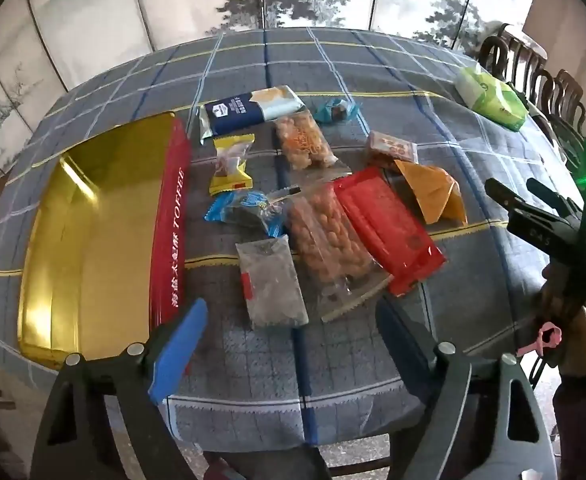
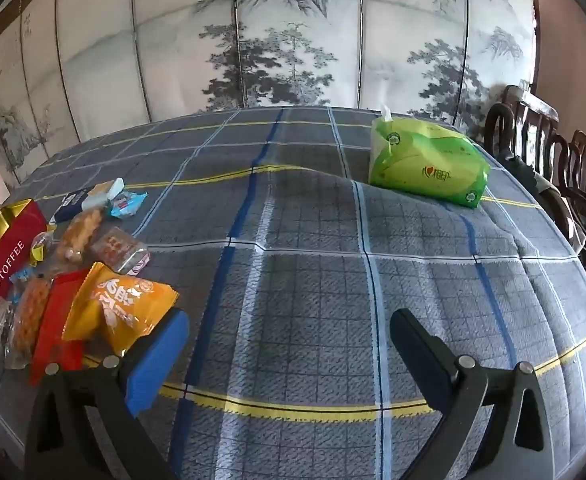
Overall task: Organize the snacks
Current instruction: 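Grasp the clear bag of dark tea leaves with the left gripper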
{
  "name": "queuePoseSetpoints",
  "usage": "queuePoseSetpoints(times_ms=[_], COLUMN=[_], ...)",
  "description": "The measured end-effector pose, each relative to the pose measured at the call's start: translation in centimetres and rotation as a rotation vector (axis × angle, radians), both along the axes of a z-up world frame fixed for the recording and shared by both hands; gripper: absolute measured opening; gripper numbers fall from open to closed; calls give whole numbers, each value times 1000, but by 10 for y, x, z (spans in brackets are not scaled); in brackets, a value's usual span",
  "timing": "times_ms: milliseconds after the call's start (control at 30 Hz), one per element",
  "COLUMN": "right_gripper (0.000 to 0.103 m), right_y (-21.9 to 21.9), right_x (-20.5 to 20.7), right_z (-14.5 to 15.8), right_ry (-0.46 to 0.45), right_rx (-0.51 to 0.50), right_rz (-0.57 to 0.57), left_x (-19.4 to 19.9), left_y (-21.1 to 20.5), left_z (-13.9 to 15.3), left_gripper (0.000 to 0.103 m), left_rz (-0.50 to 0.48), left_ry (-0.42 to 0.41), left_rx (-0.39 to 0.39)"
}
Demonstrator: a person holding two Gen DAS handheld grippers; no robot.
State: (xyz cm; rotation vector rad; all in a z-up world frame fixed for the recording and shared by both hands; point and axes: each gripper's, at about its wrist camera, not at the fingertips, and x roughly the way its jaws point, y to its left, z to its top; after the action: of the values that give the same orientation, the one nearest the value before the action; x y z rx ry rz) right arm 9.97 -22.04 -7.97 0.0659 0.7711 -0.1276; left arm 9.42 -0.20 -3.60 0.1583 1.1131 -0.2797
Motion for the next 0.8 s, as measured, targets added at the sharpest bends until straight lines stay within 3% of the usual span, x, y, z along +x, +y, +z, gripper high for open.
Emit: queuePoseSetpoints(times_ms=[100,167,633,733,800], right_gripper=[103,103,103,103,103], right_y=[2,0,-3,-5,-5], right_x=[0,0,-2,-2,-2], right_z=[1,3,4,3,3], right_ry=[-2,-5,-12,-11,-12], right_rx=[-3,1,6,5,3], right_rz=[-3,-2,-1,0,0], left_x=[7,10,22,23,24], left_y=[1,2,5,6,7], left_z=[-6,-10,-26,-29,-32], left_gripper=[64,60,57,51,42], left_rz=[10,22,60,65,65], left_ry=[31,54,82,88,98], left_rx=[-3,-9,20,16,13])
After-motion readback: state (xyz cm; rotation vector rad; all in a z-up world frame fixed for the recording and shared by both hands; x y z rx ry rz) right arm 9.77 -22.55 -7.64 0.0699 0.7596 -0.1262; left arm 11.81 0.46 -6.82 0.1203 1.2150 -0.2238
